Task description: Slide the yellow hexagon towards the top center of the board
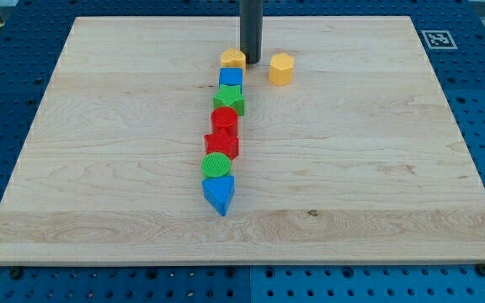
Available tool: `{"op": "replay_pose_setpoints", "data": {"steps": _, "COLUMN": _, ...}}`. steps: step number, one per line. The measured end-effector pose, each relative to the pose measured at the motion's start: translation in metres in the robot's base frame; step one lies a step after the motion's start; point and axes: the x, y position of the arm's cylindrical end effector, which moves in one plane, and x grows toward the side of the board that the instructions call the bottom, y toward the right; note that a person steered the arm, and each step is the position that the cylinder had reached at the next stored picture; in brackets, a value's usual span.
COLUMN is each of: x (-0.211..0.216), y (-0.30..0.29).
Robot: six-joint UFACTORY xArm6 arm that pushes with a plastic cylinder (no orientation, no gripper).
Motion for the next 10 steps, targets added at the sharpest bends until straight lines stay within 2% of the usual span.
{"op": "replay_pose_setpoints", "data": {"steps": 2, "x": 0.017, "y": 0.000}}
{"op": "replay_pose_setpoints", "data": {"steps": 4, "x": -0.028, "y": 0.002}}
{"op": "replay_pose_setpoints", "data": {"steps": 6, "x": -0.034, "y": -0.019}}
{"op": "replay_pose_setpoints", "data": {"steps": 7, "x": -0.043, "y": 0.001}}
{"op": "replay_pose_setpoints", "data": {"steps": 10, "x": -0.018, "y": 0.160}}
